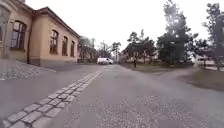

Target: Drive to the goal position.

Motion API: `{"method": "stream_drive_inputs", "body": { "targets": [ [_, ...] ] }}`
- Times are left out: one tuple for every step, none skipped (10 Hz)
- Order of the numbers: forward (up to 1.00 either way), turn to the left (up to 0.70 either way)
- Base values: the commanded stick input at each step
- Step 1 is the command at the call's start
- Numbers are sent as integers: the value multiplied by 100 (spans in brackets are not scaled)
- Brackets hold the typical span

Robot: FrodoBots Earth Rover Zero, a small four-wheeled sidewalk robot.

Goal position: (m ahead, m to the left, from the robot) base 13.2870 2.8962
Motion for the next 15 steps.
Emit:
{"method": "stream_drive_inputs", "body": {
  "targets": [
    [100,0],
    [100,0],
    [100,0],
    [100,0],
    [100,0],
    [100,0],
    [100,0],
    [100,0],
    [100,33],
    [100,40],
    [100,40],
    [100,16],
    [100,0],
    [100,0],
    [100,0]
  ]
}}
